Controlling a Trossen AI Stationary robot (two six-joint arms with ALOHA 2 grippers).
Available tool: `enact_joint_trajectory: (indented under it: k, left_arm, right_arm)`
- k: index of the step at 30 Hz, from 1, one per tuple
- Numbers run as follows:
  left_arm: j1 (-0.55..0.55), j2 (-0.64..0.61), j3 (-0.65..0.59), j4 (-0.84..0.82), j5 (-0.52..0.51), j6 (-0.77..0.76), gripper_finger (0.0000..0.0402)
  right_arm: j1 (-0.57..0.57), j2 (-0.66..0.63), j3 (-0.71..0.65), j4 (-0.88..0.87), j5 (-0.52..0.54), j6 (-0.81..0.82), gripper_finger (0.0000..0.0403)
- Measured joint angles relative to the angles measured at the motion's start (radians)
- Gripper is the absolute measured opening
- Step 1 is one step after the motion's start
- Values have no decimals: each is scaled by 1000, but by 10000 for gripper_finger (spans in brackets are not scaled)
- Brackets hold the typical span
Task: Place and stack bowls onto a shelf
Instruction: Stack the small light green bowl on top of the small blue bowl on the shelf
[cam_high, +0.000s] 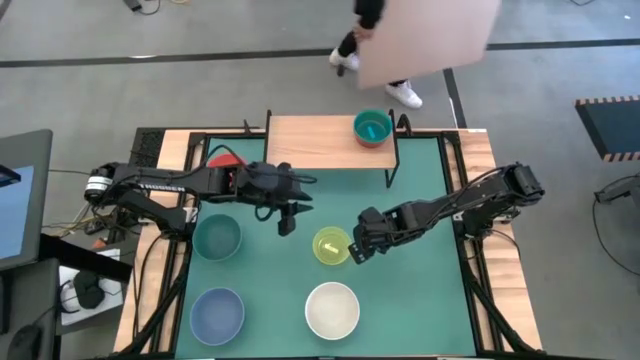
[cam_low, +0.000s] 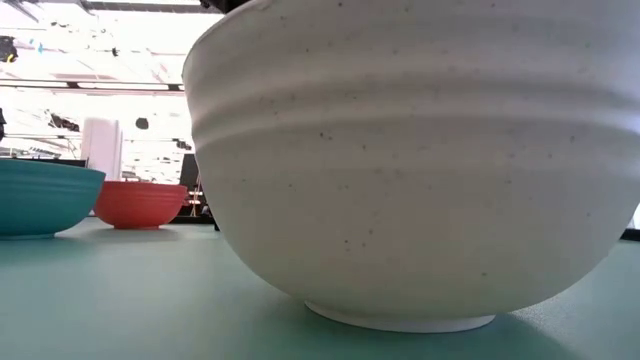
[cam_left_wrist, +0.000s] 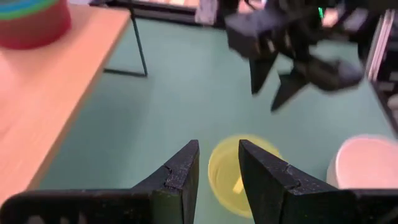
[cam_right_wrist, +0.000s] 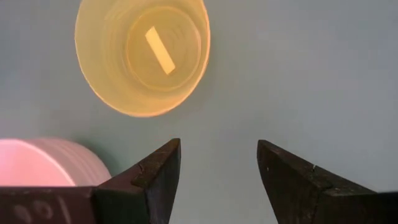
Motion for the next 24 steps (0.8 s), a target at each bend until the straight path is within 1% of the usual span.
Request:
enact_joint_trajectory:
  k: [5,12,21,24]
  left_arm:
    - [-6,0,9,29,-3,-111,98]
    - [-35,0,9,33,-54,-159,98]
    - [-64,0,9,30,-140,-223,98]
    - [-64,0,9,31,-142,-247,98]
  right_arm:
    - [-7,0,0,-15,-24,-81,239]
    - [-27,0,0,-72,-50,-215,239]
    - [-28,0,0,-49,-50,-246,239]
    - [-17,0,0,-25,-49,-249,239]
